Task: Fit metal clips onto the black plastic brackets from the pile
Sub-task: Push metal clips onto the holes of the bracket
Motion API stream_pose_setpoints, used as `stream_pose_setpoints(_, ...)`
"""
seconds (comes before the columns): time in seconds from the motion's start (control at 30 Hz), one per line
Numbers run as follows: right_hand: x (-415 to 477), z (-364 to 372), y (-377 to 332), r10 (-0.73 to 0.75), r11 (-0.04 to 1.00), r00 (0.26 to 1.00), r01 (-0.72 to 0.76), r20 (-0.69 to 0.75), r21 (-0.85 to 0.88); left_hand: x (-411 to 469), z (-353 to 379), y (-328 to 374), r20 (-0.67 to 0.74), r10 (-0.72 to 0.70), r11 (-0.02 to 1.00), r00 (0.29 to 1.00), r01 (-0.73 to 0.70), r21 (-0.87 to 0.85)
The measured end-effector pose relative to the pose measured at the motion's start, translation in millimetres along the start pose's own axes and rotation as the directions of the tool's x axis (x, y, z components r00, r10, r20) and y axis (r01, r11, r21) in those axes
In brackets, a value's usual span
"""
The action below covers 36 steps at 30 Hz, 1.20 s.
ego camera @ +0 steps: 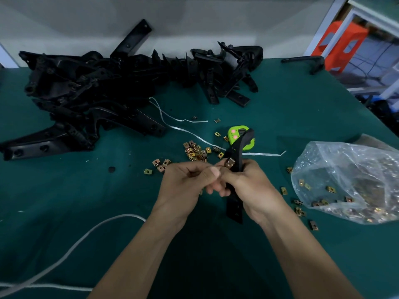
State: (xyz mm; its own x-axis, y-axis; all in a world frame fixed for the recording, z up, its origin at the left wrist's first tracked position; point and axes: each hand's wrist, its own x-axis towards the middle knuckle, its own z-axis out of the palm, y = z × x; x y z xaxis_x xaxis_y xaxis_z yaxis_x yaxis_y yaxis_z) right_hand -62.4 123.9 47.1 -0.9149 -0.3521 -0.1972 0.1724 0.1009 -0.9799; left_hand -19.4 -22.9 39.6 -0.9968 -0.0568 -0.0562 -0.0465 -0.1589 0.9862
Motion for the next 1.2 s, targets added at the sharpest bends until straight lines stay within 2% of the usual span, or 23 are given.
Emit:
stream_pose_setpoints(0.07, -0.1, 0.5, 0.7, -0.024, 0.999, 1.000, 0.024, -0.015, -0.032, 3.9, 2.8, -1.4, -0.096, 0.040, 0.992, 0.995, -0.028, 0.124)
stream_pose_setpoints(0.13, 2.9, -1.0, 3.5, 0.004, 1.000, 0.994, -0.007, -0.111, -0.027, 10.0, -0.5, -4.4, -0.225, 0.061, 0.966, 0.972, -0.001, 0.258)
stream_pose_setpoints(0.2, 5.7, -6.6, 5.6, 0.032, 0.998, 0.975, -0.042, -0.218, -0.038, 13.8, -8.8, -7.5, -0.325, 0.052, 0.956, 0.944, 0.047, 0.290)
stream_pose_setpoints(0.27, 8.1, -15.9, 5.2, 0.031, 0.993, 0.961, -0.062, -0.274, -0.102, 14.5, -16.8, -7.8, -0.343, 0.055, 0.940, 0.938, 0.067, 0.335)
stream_pose_setpoints(0.4, 10.6, -40.4, 0.2, -0.067, 0.914, 0.912, -0.107, -0.405, -0.391, 11.9, -17.2, -8.0, -0.216, 0.049, 0.817, 0.975, 0.086, 0.571)
stream_pose_setpoints(0.47, 10.6, -47.7, -2.9, -0.094, 0.885, 0.905, -0.115, -0.414, -0.451, 11.1, -7.4, -9.9, -0.130, 0.030, 0.734, 0.991, 0.067, 0.676)
stream_pose_setpoints(0.53, 9.5, -51.5, -2.3, -0.084, 0.864, 0.915, -0.130, -0.394, -0.486, 13.0, 5.0, -13.1, 0.000, 0.063, 0.576, 0.998, -0.037, 0.817)
stream_pose_setpoints(0.6, 7.8, -54.5, 1.8, -0.071, 0.827, 0.923, -0.159, -0.379, -0.540, 16.6, 15.3, -18.4, 0.109, 0.106, 0.446, 0.988, -0.145, 0.883)
stream_pose_setpoints(0.67, 4.4, -56.1, 6.6, -0.070, 0.760, 0.927, -0.190, -0.368, -0.622, 20.7, 21.0, -22.7, 0.144, 0.104, 0.408, 0.984, -0.175, 0.896)
stream_pose_setpoints(0.77, -0.9, -57.2, 14.3, -0.087, 0.715, 0.937, -0.178, -0.339, -0.676, 21.3, 23.0, -27.8, 0.153, 0.145, 0.423, 0.978, -0.201, 0.884)
stream_pose_setpoints(0.83, -3.1, -57.5, 16.5, -0.121, 0.678, 0.938, -0.161, -0.325, -0.718, 19.0, 23.5, -27.5, 0.078, 0.157, 0.486, 0.985, -0.146, 0.862)
stream_pose_setpoints(0.9, -4.7, -57.3, 16.3, -0.171, 0.616, 0.943, -0.124, -0.286, -0.778, 17.1, 22.0, -21.9, -0.076, 0.104, 0.653, 0.992, -0.010, 0.757)
stream_pose_setpoints(0.97, -6.4, -56.3, 14.6, -0.198, 0.530, 0.951, -0.099, -0.236, -0.842, 18.3, 18.6, -14.8, -0.208, -0.028, 0.883, 0.978, 0.122, 0.454)
stream_pose_setpoints(1.0, -7.2, -55.6, 13.0, -0.208, 0.487, 0.954, -0.091, -0.216, -0.869, 19.2, 15.5, -11.0, -0.241, -0.093, 0.949, 0.966, 0.159, 0.273)
stream_pose_setpoints(1.03, -7.9, -55.2, 11.5, -0.225, 0.447, 0.954, -0.080, -0.199, -0.891, 20.1, 11.5, -7.6, -0.251, -0.133, 0.976, 0.959, 0.171, 0.137)
stream_pose_setpoints(1.1, -9.0, -54.1, 8.0, -0.268, 0.371, 0.950, -0.051, -0.160, -0.927, 20.3, 4.0, -2.6, -0.236, -0.148, 0.987, 0.960, 0.157, 0.019)
stream_pose_setpoints(1.2, -9.6, -50.8, 3.9, -0.303, 0.274, 0.951, 0.027, -0.059, -0.961, 18.6, -5.5, -0.1, -0.201, -0.109, 0.990, 0.974, 0.125, 0.070)
